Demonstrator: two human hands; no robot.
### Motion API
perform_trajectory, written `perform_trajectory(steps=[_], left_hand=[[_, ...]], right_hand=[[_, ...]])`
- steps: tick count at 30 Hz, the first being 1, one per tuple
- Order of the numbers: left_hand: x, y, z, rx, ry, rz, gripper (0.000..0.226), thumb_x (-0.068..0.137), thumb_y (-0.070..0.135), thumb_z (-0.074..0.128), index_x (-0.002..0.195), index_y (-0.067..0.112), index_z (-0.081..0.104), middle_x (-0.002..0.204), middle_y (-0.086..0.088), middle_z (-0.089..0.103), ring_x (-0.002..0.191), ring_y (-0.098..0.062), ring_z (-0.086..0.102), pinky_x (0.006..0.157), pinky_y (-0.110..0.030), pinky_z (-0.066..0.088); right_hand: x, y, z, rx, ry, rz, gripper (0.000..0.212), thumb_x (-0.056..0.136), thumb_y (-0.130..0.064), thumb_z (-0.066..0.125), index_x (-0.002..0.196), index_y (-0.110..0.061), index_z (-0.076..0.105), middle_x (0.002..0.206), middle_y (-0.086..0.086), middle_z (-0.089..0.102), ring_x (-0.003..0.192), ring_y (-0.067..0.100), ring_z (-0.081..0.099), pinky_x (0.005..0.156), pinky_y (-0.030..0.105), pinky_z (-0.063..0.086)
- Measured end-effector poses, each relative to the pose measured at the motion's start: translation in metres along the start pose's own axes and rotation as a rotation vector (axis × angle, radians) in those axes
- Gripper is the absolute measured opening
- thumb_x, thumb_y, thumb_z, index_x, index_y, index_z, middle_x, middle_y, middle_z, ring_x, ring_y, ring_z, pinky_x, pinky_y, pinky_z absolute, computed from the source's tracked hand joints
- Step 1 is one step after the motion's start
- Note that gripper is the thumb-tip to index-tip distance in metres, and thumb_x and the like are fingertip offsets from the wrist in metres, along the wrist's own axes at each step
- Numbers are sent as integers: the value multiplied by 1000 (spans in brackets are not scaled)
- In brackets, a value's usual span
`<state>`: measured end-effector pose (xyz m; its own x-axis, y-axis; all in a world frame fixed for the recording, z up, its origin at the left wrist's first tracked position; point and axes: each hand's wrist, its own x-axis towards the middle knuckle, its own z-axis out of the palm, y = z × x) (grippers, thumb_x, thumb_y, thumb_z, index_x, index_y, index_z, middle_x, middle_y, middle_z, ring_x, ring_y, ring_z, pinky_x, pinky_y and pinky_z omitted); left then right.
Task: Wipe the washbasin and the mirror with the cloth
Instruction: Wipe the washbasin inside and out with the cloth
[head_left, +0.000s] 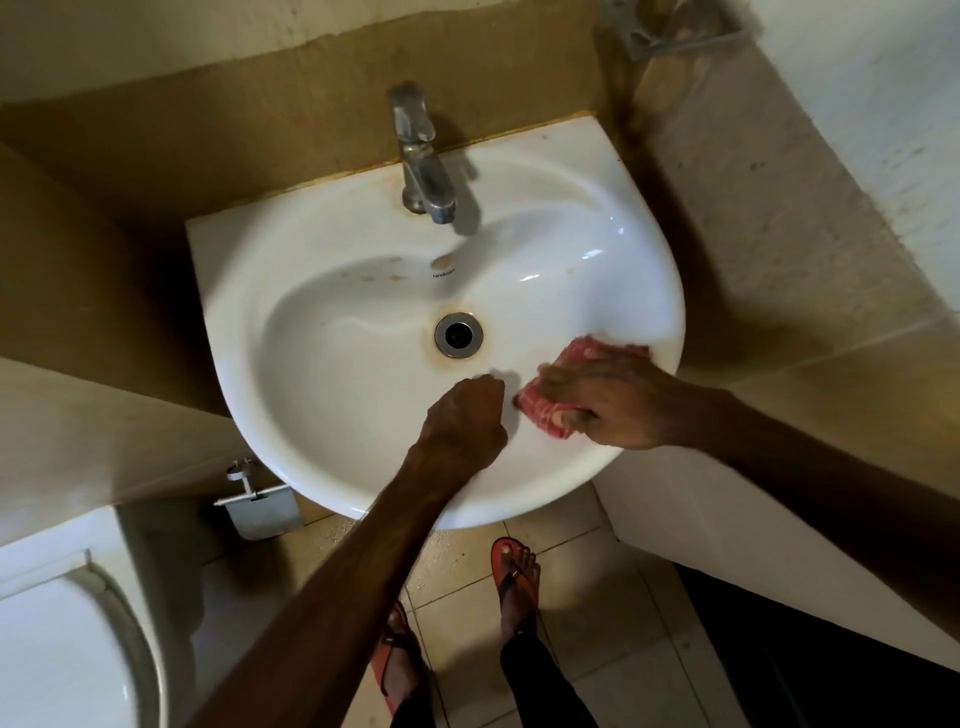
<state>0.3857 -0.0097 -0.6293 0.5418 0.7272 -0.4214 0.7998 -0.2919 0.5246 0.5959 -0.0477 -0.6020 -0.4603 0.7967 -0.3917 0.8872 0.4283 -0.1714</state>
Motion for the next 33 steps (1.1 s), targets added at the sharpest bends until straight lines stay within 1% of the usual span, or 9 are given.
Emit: perform_trajectory(steps=[2, 5, 11, 15, 18, 21, 24, 28, 33], left_hand=[[1, -6, -1, 0, -33, 3, 42, 96, 20, 59, 135, 5, 57, 130, -15, 65, 119, -32, 62, 101, -39, 50], [5, -17, -4, -1, -109, -30, 57, 91, 11, 60, 147, 11, 48, 145, -14, 55, 132, -32, 52, 112, -39, 42], [3, -15, -9, -55, -127, -76, 57, 89, 4, 58, 146, 9, 49, 141, -18, 56, 130, -35, 53, 107, -38, 45], [3, -17, -7, -56, -105, -73, 52, 90, 4, 57, 142, 3, 51, 135, -22, 58, 126, -37, 54, 101, -35, 46], [3, -19, -7, -46, -115, -63, 55, 89, 4, 58, 143, 6, 50, 135, -21, 58, 125, -38, 55, 102, -37, 47], [3, -18, -9, -46, -87, -16, 48, 84, 2, 56, 133, 5, 58, 121, -22, 65, 110, -42, 61, 87, -39, 51], [4, -16, -11, -46, -70, -8, 34, 86, 2, 56, 121, 1, 59, 113, -21, 67, 102, -41, 63, 76, -36, 46], [8, -17, -13, -31, -81, -18, 40, 84, 0, 58, 123, 7, 59, 117, -16, 65, 106, -36, 62, 78, -33, 47], [11, -24, -11, -53, -107, -21, 39, 83, 5, 59, 121, 15, 59, 117, -12, 66, 105, -33, 65, 85, -37, 54]], right_hand=[[3, -2, -7, 169, -229, 17, 48, 109, -36, 51, 156, -29, 47, 162, -2, 47, 152, 23, 39, 126, 47, 28], [8, 19, -7, 119, -265, 51, 53, 108, -38, 53, 159, -31, 42, 164, -3, 42, 154, 24, 34, 125, 51, 30], [28, 75, -22, -242, 159, 151, 44, 97, -18, 54, 140, -16, 61, 150, 12, 56, 147, 36, 44, 120, 56, 27], [26, 60, -18, -286, 225, 243, 55, 84, -20, 42, 135, -18, 62, 145, 8, 60, 143, 33, 49, 119, 52, 21], [24, 27, -15, -137, 63, 203, 51, 92, -12, 49, 141, -22, 59, 147, 4, 57, 145, 30, 44, 117, 42, 20], [28, -3, -10, -31, -242, 76, 56, 108, -16, 42, 163, -20, 32, 169, 1, 31, 159, 25, 22, 125, 34, 10], [30, 6, -7, 69, -382, 65, 57, 113, -30, 36, 166, -35, 16, 176, -9, 7, 163, 18, 3, 131, 42, 3], [34, 36, -20, -8, -305, 54, 56, 107, -25, 51, 161, -32, 36, 170, 1, 29, 160, 31, 20, 128, 50, 21], [41, 74, -4, -237, 8, 202, 70, 85, -28, 31, 151, -24, 53, 159, 6, 50, 151, 35, 41, 121, 56, 27]])
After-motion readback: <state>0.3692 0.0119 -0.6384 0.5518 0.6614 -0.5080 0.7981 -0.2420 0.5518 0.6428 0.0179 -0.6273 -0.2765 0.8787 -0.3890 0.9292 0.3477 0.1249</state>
